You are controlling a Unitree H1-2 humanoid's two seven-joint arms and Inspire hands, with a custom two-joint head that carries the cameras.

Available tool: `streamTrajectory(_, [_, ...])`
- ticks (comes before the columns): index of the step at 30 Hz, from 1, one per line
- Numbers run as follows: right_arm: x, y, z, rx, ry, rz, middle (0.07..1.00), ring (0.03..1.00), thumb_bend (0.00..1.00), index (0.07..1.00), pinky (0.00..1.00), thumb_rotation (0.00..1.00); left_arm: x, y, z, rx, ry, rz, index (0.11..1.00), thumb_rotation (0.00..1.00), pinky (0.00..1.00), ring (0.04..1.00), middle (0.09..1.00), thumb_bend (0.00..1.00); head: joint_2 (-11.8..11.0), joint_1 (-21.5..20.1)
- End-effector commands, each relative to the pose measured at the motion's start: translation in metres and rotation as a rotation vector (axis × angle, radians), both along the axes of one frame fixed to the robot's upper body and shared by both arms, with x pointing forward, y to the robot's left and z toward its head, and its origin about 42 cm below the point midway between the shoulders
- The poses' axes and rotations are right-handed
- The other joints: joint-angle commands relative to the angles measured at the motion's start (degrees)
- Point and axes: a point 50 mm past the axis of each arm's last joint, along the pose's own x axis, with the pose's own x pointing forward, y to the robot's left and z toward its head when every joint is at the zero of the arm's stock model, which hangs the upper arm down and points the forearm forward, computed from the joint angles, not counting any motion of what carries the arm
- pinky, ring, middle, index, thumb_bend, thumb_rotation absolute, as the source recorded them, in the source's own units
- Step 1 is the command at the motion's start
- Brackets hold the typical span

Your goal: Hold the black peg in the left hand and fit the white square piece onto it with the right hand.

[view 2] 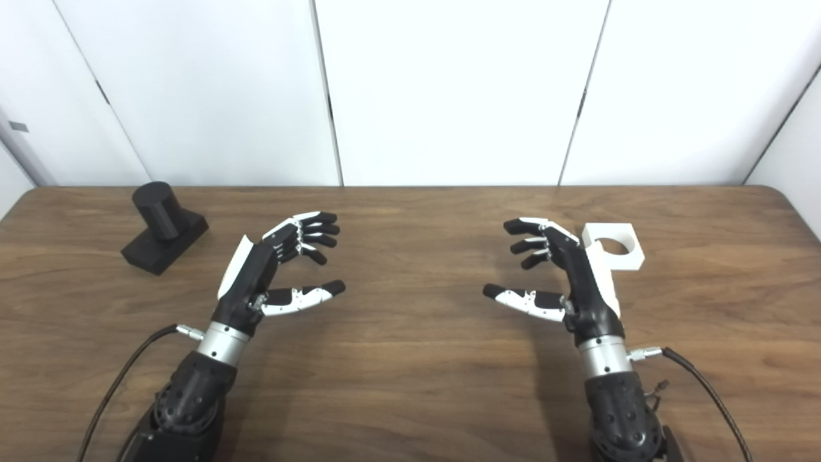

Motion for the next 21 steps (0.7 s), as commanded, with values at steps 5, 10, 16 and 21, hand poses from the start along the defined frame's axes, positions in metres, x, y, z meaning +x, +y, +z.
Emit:
streamTrajectory(5, [0.003, -0.004, 0.017, -0.005, -0.080, 0.012, 0.714, 0.628, 0.64, 0.688, 0.51, 0.00, 0.007, -0.010, 0.014, -0.016, -0.072, -0.022, 0.760, 0.00, 0.55, 0.685, 0.737, 0.69, -1.59, 7.27])
streamTrajectory(10, [0.001, -0.017, 0.018, 0.011, -0.065, 0.015, 0.726, 0.635, 0.62, 0.696, 0.51, 0.00, 0.006, -0.026, 0.009, -0.019, -0.055, -0.043, 0.769, 0.03, 0.59, 0.704, 0.750, 0.68, -3.68, 14.56])
streamTrajectory(16, [0.000, -0.022, 0.024, 0.022, -0.038, 0.001, 0.729, 0.638, 0.60, 0.695, 0.52, 0.00, 0.008, -0.040, 0.005, -0.020, -0.045, -0.045, 0.773, 0.05, 0.58, 0.711, 0.756, 0.69, -4.89, 19.67])
streamTrajectory(21, [0.000, -0.022, 0.028, 0.039, -0.040, 0.017, 0.733, 0.637, 0.57, 0.690, 0.52, 0.00, 0.010, -0.046, 0.005, -0.012, -0.048, -0.038, 0.768, 0.06, 0.59, 0.714, 0.756, 0.69, -5.16, 21.39])
